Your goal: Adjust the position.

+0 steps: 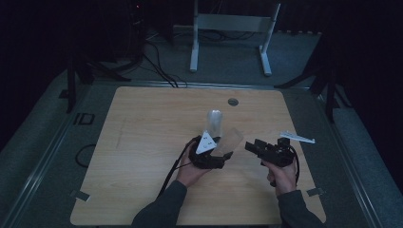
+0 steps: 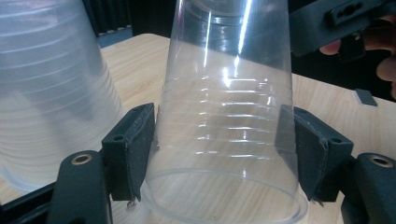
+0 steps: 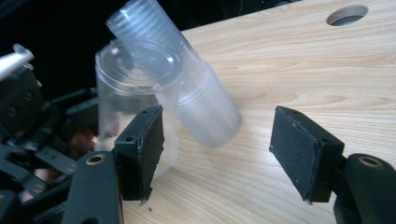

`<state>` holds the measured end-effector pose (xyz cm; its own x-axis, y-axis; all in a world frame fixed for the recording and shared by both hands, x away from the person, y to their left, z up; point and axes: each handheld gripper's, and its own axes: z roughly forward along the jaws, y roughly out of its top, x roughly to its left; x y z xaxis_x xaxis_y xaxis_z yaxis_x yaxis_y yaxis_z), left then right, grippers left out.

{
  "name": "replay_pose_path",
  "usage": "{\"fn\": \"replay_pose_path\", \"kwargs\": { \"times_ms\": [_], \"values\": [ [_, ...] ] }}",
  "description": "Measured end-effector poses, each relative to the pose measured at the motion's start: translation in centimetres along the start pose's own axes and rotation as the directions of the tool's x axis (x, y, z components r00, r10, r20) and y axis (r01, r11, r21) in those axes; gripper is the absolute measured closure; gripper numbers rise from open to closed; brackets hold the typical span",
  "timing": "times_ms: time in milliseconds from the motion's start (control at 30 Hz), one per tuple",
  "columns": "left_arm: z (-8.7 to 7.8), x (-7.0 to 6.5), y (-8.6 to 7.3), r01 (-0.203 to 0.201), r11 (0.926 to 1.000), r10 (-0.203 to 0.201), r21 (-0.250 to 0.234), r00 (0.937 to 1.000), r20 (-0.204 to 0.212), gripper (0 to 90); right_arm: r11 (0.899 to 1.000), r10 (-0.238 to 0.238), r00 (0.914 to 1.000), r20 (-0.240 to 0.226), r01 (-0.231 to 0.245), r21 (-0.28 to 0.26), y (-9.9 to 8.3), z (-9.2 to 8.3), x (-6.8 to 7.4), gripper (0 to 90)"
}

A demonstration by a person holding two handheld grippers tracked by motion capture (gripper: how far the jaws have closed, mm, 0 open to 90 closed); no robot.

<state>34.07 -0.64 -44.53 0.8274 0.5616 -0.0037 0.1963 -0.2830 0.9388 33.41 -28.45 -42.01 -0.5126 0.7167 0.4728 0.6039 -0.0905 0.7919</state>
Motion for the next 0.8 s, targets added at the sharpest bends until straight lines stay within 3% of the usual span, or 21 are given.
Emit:
{"fn": "replay_pose_path", "kwargs": {
  "times_ms": [133,333,433,500,533,600,800],
  "values": [
    [-0.2,0.1,0.3,0.005,1.0000,-0.005,0.002,0.9997,0.022,29.8,0.997,-0.064,0.9968,0.048,0.063,0.035,0.2,0.0,0.1,34.3],
    [-0.3,0.1,0.6,-0.008,0.9999,0.008,0.012,0.9986,0.052,29.7,0.989,-0.137,0.9882,0.068,0.133,0.063,0.8,-0.2,0.5,34.3],
    [-0.4,0.1,0.8,-0.026,0.9994,0.024,0.025,0.9973,0.070,29.7,0.972,-0.221,0.9705,0.095,0.211,0.103,1.2,-0.2,1.1,34.3],
    [-0.4,0.0,0.8,-0.028,0.9993,0.026,0.026,0.9969,0.075,29.7,0.972,-0.221,0.9705,0.095,0.211,0.103,1.2,-0.2,1.1,34.3],
    [-0.4,0.0,1.0,-0.042,0.9982,0.037,0.044,0.9945,0.098,29.7,0.956,-0.276,0.9565,0.094,0.263,0.128,1.4,-0.2,1.4,34.2],
    [-0.5,0.1,1.1,-0.043,0.9977,0.037,0.052,0.9932,0.111,29.7,0.945,-0.309,0.9473,0.084,0.296,0.142,1.5,-0.1,1.6,34.2],
    [-0.9,0.4,1.4,-0.056,0.9961,0.048,0.068,0.9916,0.120,29.7,0.930,-0.346,0.9348,0.080,0.331,0.158,1.7,-0.2,1.8,34.0]
  ]
}}
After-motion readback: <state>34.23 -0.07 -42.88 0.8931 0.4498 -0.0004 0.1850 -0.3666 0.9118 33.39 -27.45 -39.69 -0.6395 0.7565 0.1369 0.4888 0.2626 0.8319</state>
